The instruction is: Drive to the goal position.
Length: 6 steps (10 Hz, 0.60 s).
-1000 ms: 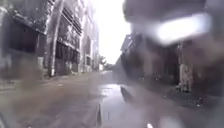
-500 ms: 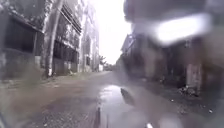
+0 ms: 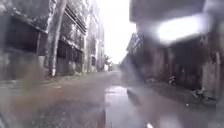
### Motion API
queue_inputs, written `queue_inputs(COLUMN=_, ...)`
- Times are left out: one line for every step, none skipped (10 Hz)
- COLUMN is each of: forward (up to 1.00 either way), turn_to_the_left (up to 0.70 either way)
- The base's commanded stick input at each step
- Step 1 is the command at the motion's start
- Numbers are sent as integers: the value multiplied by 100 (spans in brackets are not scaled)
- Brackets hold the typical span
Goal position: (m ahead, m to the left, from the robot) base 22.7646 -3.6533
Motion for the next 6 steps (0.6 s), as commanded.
queue_inputs(forward=50, turn_to_the_left=2)
queue_inputs(forward=50, turn_to_the_left=2)
queue_inputs(forward=50, turn_to_the_left=2)
queue_inputs(forward=50, turn_to_the_left=2)
queue_inputs(forward=50, turn_to_the_left=2)
queue_inputs(forward=50, turn_to_the_left=2)
